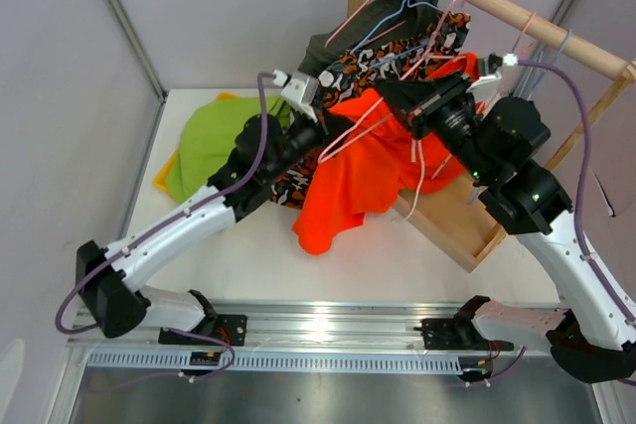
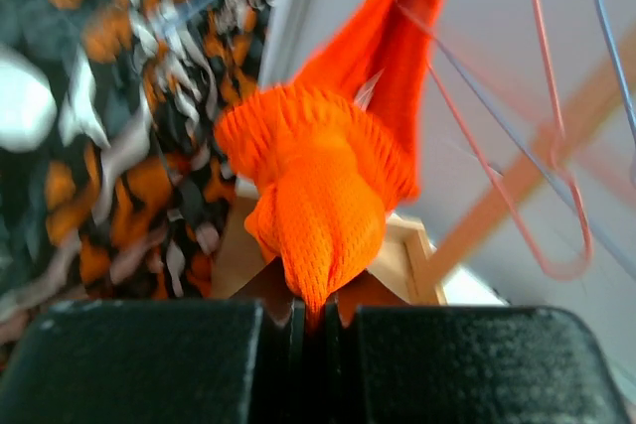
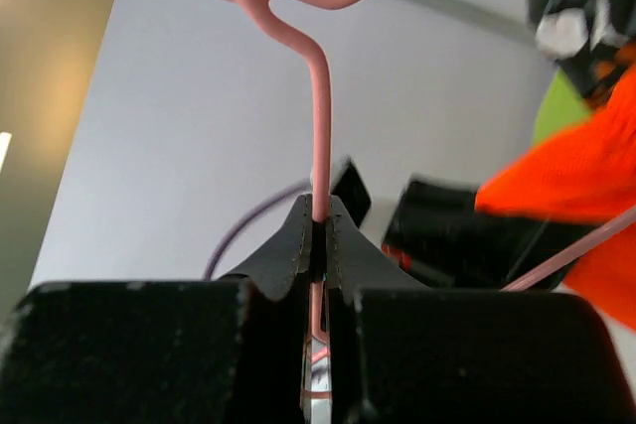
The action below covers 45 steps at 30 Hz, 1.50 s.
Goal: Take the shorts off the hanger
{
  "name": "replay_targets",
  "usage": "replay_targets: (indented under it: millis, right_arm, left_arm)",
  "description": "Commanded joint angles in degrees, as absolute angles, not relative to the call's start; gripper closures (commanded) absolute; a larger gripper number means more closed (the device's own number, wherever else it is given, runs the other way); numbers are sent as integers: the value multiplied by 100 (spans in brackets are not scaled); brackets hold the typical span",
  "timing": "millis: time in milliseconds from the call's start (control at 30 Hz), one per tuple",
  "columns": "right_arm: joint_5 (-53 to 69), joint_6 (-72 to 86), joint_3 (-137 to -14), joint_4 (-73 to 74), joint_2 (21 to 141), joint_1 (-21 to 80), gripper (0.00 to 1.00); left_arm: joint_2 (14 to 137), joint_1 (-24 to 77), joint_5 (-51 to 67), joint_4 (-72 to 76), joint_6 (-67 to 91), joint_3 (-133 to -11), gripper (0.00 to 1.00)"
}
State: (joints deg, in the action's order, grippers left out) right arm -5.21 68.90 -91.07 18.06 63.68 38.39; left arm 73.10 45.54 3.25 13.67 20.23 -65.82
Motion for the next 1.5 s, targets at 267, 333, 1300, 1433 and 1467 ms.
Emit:
replay_targets:
  millis: [267, 333, 1300, 1433, 1467]
  right_arm:
    - [-244, 7859, -8824, 640, 6381, 4491, 100]
    - [-421, 7717, -8868, 877, 6346, 4230, 100]
    - [149, 7269, -9237, 1239, 7295, 1503, 100]
    - [176, 7251, -9220, 1379, 7339, 1477, 100]
    - [176, 7251, -9194, 1458, 7321, 1468, 100]
  left_arm:
    - [8098, 4579, -747, -54, 1564, -8835, 100]
    - [7631, 4588, -808, 209, 1661, -8035, 100]
    - [2584, 4614, -1652, -2364, 2170, -5300, 100]
    - [2540, 4614, -1626, -2294, 2188, -5168, 100]
    - [2549, 4614, -1635, -2303, 2180, -5177, 100]
